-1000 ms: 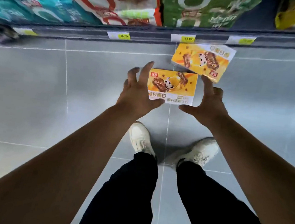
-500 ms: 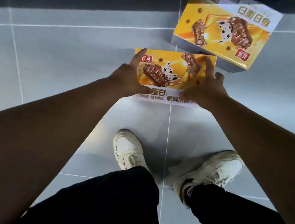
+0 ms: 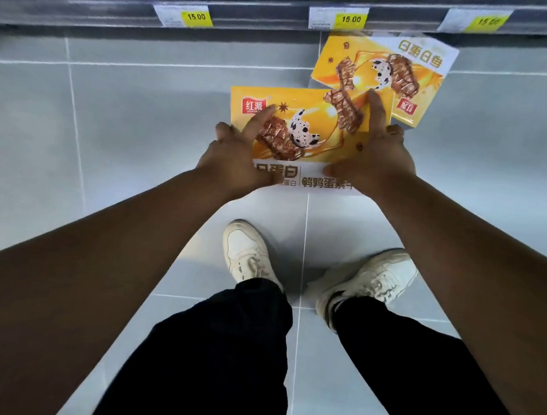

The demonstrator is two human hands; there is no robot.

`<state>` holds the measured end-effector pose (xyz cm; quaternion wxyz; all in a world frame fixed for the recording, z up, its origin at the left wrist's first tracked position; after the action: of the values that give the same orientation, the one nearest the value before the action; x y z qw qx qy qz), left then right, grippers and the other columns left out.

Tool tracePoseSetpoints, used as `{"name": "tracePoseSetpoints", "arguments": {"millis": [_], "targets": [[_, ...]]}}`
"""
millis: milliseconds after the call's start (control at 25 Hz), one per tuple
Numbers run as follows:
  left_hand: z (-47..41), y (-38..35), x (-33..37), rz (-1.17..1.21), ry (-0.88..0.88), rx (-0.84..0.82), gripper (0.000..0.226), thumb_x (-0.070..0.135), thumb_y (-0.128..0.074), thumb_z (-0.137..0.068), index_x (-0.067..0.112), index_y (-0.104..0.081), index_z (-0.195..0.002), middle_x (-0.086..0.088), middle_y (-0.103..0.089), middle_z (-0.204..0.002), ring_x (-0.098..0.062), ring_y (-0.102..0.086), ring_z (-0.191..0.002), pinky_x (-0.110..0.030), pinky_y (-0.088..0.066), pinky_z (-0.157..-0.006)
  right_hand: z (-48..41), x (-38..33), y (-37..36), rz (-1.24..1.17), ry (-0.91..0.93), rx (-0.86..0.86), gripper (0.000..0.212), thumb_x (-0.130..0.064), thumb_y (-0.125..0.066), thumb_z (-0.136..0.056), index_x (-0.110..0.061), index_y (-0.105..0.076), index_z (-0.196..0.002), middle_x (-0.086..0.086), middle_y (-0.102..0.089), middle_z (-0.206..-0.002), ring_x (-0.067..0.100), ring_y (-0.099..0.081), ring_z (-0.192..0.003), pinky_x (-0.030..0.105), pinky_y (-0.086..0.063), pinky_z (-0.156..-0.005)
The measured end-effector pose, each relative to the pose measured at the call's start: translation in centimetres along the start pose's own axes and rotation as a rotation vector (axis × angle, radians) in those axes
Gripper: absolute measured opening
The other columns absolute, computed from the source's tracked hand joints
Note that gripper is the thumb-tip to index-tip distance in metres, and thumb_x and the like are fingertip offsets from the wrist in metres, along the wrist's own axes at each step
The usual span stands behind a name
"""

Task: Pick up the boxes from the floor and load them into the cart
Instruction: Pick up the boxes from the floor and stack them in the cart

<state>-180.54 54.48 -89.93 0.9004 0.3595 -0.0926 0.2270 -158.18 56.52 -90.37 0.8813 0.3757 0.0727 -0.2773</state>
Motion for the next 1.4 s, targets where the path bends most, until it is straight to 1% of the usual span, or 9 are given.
{"name": "tracePoseSetpoints", "arguments": {"millis": [200,320,440,680,800,960,1080,1240,1400], "targets": [[9.2,8.6,5.5,-0.033,-0.090,0.129,0.096,0.051,-0.075,-0.076,0.055,-0.009,-0.146,-0.013,-0.033,-0.120,-0.038,-0.045,-0.113,-0.043,-0.042,-0.098,9.7,-4.1,8.8,-0.063,-0.007,0.059,0.128,-0.036,-0.086,-0.065,-0.047,0.010,-0.148,0.022,-0.028,-0.147,0.041,-0.055,-0.115,0.046,-0.051,-0.092],[15.2,14.1,9.2,0.017,-0.150,0.196,0.094,0.046,-0.077,-0.076,0.057,-0.014,-0.144,-0.007,-0.030,-0.113,-0.038,-0.048,-0.108,-0.040,-0.043,-0.100,16.2,-6.3,14.9,-0.078,0.011,0.129,0.130,-0.040,-0.087,-0.061,-0.047,0.009,-0.148,0.023,-0.028,-0.145,0.038,-0.060,-0.108,0.040,-0.049,-0.089],[20.4,19.4,13.4,-0.006,-0.211,0.246,0.093,0.046,-0.078,-0.075,0.057,-0.016,-0.143,-0.011,-0.033,-0.117,-0.041,-0.051,-0.108,-0.042,-0.045,-0.099,21.9,-8.5,20.9,-0.065,0.028,0.203,0.133,-0.045,-0.087,-0.059,-0.047,0.012,-0.147,0.023,-0.025,-0.147,0.034,-0.062,-0.105,0.037,-0.047,-0.087],[32.0,27.7,22.0,-0.081,-0.343,0.327,0.092,0.047,-0.076,-0.076,0.055,-0.012,-0.142,-0.014,-0.033,-0.122,-0.038,-0.049,-0.108,-0.039,-0.042,-0.097,34.4,-10.8,32.0,-0.080,0.013,0.330,0.132,-0.049,-0.085,-0.062,-0.046,0.016,-0.147,0.030,-0.014,-0.154,0.036,-0.050,-0.127,0.040,-0.046,-0.090],[35.9,30.0,25.9,-0.103,-0.440,0.360,0.092,0.050,-0.075,-0.075,0.057,-0.011,-0.140,-0.015,-0.034,-0.123,-0.038,-0.051,-0.105,-0.040,-0.044,-0.096,39.4,-10.5,35.8,-0.110,-0.025,0.427,0.135,-0.052,-0.086,-0.059,-0.047,0.017,-0.146,0.026,-0.012,-0.155,0.038,-0.050,-0.126,0.041,-0.046,-0.089],[41.0,32.1,31.7,-0.133,-0.581,0.387,0.088,0.052,-0.073,-0.077,0.054,-0.015,-0.143,-0.007,-0.033,-0.111,-0.034,-0.053,-0.100,-0.037,-0.046,-0.089,45.5,-9.1,40.5,-0.108,-0.063,0.557,0.139,-0.057,-0.086,-0.054,-0.047,0.018,-0.145,0.025,-0.018,-0.152,0.040,-0.054,-0.118,0.042,-0.048,-0.083],[43.8,33.0,36.0,-0.168,-0.665,0.397,0.087,0.054,-0.071,-0.077,0.055,-0.014,-0.143,-0.004,-0.030,-0.107,-0.031,-0.051,-0.097,-0.033,-0.043,-0.086,49.3,-7.4,43.5,-0.143,-0.103,0.628,0.138,-0.057,-0.086,-0.054,-0.046,0.016,-0.146,0.023,-0.024,-0.148,0.041,-0.056,-0.111,0.041,-0.047,-0.079],[47.8,32.2,43.7,-0.207,-0.774,0.454,0.087,0.057,-0.071,-0.075,0.056,-0.014,-0.142,-0.005,-0.031,-0.106,-0.025,-0.045,-0.086,-0.030,-0.038,-0.077,53.8,-2.8,48.6,-0.170,-0.133,0.746,0.136,-0.057,-0.086,-0.055,-0.046,0.014,-0.147,0.021,-0.028,-0.142,0.043,-0.055,-0.109,0.043,-0.048,-0.081],[51.2,29.0,52.1,-0.205,-0.844,0.452,0.089,0.057,-0.072,-0.074,0.056,-0.012,-0.141,-0.006,-0.032,-0.107,-0.033,-0.052,-0.098,-0.036,-0.045,-0.087,57.9,3.8,53.6,-0.205,-0.188,0.802,0.137,-0.059,-0.086,-0.053,-0.047,0.014,-0.147,0.021,-0.028,-0.143,0.044,-0.055,-0.109,0.045,-0.049,-0.081]]}}
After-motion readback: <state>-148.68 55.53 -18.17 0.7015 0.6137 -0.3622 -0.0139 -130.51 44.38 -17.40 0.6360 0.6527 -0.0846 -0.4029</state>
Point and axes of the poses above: each hand's wrist, its own z-axis away from the middle knuckle, its own y-axis out of the back of the hand, x = y × z, the point moved 3 cm from there along -z, towards the middle knuckle
